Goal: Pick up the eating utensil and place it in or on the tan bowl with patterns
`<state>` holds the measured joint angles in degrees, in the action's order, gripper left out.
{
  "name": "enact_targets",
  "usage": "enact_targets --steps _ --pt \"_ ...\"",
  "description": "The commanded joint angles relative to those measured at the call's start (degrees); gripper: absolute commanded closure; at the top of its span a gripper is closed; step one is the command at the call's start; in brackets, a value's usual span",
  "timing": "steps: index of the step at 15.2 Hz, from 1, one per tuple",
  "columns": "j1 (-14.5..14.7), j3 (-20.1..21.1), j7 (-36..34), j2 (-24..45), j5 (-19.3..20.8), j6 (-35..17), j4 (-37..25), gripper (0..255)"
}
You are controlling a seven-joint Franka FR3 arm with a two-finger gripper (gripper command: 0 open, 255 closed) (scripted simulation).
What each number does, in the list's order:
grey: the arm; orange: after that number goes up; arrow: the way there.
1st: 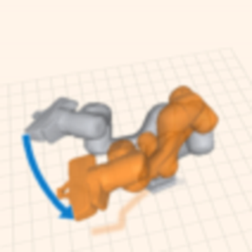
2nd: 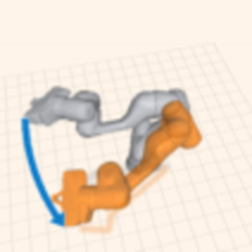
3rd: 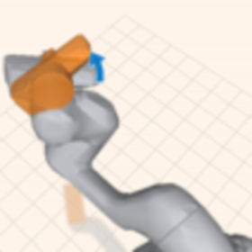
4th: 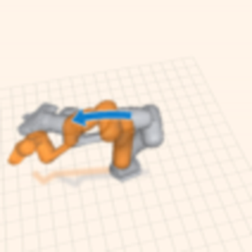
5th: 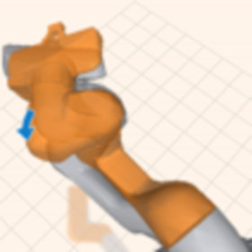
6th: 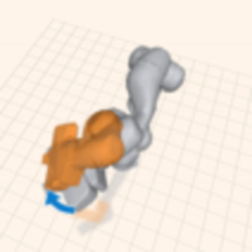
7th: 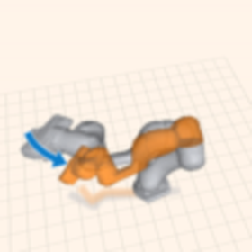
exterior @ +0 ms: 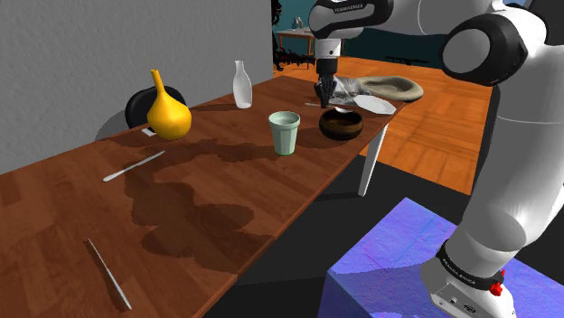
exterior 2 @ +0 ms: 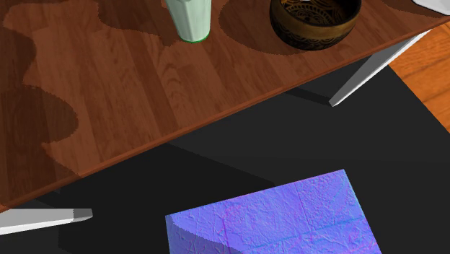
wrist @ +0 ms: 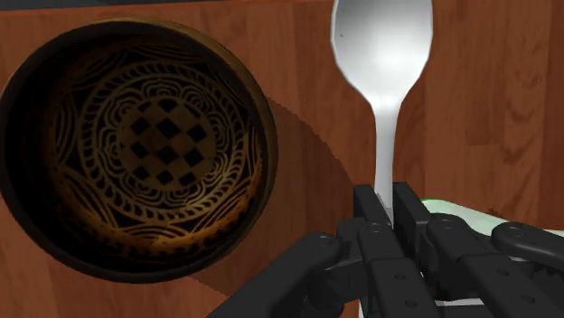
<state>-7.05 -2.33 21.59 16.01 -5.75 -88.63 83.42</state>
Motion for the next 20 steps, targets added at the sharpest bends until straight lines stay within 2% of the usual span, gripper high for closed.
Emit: enact_targets --steps 1,5,9,20 --pt "-1.5 -0.9 2.3 1.6 0.1 1.2 -2.7 255" --pt "-4.8 -2.4 6.7 6.4 0.2 4.1 -9.9 255" --pt "-8.4 -3.6 10.9 12.9 0.0 8.1 -20.1 255" --pt "-8.0 -3.6 11.5 11.5 0.1 -1.2 -9.4 255"
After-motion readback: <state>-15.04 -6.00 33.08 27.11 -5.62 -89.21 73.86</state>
